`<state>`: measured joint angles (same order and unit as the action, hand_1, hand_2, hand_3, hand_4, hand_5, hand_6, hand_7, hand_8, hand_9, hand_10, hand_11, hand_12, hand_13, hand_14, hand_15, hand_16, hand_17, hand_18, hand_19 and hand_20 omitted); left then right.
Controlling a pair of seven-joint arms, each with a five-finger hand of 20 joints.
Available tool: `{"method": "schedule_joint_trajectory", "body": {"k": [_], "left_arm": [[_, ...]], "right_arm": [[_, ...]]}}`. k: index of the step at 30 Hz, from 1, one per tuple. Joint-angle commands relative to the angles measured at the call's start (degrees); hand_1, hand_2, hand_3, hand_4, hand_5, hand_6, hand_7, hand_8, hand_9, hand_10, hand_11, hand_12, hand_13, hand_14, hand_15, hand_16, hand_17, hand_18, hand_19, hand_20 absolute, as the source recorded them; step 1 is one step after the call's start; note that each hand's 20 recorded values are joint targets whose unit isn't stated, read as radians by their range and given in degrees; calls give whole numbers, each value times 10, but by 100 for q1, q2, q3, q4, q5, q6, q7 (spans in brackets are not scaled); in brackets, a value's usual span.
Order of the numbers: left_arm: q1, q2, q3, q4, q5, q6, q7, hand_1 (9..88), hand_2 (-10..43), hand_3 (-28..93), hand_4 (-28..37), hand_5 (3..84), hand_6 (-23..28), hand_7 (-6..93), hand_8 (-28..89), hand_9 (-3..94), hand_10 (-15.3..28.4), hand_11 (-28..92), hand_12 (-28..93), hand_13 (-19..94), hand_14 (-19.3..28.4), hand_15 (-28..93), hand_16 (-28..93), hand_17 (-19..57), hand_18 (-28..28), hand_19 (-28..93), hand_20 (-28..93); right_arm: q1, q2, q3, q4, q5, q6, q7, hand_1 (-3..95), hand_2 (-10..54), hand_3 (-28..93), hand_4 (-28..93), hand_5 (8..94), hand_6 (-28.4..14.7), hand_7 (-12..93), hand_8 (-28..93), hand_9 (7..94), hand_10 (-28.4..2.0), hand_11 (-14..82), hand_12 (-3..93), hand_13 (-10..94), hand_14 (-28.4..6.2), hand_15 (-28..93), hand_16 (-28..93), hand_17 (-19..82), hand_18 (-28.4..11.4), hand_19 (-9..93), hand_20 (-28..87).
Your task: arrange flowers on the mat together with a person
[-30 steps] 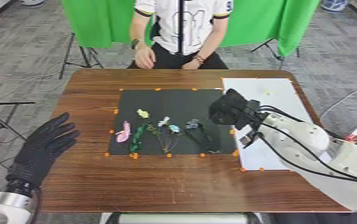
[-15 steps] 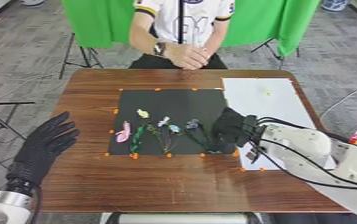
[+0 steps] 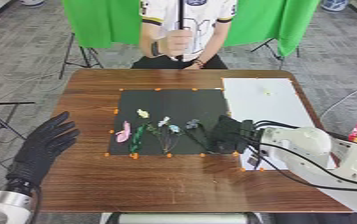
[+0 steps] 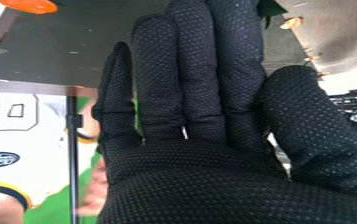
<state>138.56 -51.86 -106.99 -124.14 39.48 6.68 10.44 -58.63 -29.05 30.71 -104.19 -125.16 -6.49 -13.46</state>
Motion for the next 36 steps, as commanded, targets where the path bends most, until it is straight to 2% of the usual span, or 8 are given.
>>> {"method": "schedule_joint_trajectory", "body": {"k": [1,15,23,27,31,34,36], "left_arm": [[50,-28,9,32,-2,-20,-49,262,-2,702,-179,289,24,207,-100,260,117,229,176,219,145,330,6,-80,213,467,77],[70,-35,11,22,-7,0,-28,264,0,698,-174,288,23,202,-95,258,115,217,181,218,144,318,13,-80,212,462,79],[106,-21,-14,12,-28,42,19,264,2,695,-171,287,24,197,-93,258,115,212,185,218,144,312,16,-80,211,458,81],[85,-26,-26,16,-19,32,15,263,1,696,-170,287,23,195,-92,258,114,211,185,218,144,312,17,-80,211,458,83],[103,-88,-32,6,-10,15,-6,263,2,693,-171,287,23,198,-92,259,115,212,187,218,144,311,18,-79,211,459,83],[81,-112,-32,12,5,-19,-38,263,2,694,-171,288,23,197,-92,259,115,214,187,219,144,312,18,-79,212,460,84],[83,-120,-36,8,-2,-9,-11,263,2,694,-171,288,24,196,-92,259,115,214,187,219,145,315,18,-80,212,461,84]], "right_arm": [[-17,-301,-28,46,138,10,-74,53,305,932,-26,741,20,372,-141,678,-122,349,280,517,-115,648,256,157,-192,619,439],[-73,-473,59,21,193,-60,-86,51,299,932,-30,736,21,375,-173,674,-123,349,277,516,-115,649,254,157,-191,620,438],[-586,-313,999,-2,79,49,147,53,293,932,-26,732,21,383,-144,674,-121,351,277,518,-114,649,254,157,-191,620,438],[-1352,-283,2089,-148,112,75,408,59,283,932,-23,726,20,388,-103,673,-117,354,279,518,-113,649,254,158,-190,619,438],[-2563,-627,3676,-317,1038,273,960,78,266,932,-45,696,18,389,-59,659,-113,352,280,517,-110,642,253,161,-189,620,435],[-3476,-981,4832,-452,2040,433,1182,102,227,932,-96,648,13,346,-144,622,-119,321,265,503,-108,591,239,159,-190,608,417],[-4064,-1261,5585,-525,2959,388,1114,112,190,923,-160,608,5,309,-163,593,-125,287,252,484,-107,545,226,153,-190,579,393]]}}
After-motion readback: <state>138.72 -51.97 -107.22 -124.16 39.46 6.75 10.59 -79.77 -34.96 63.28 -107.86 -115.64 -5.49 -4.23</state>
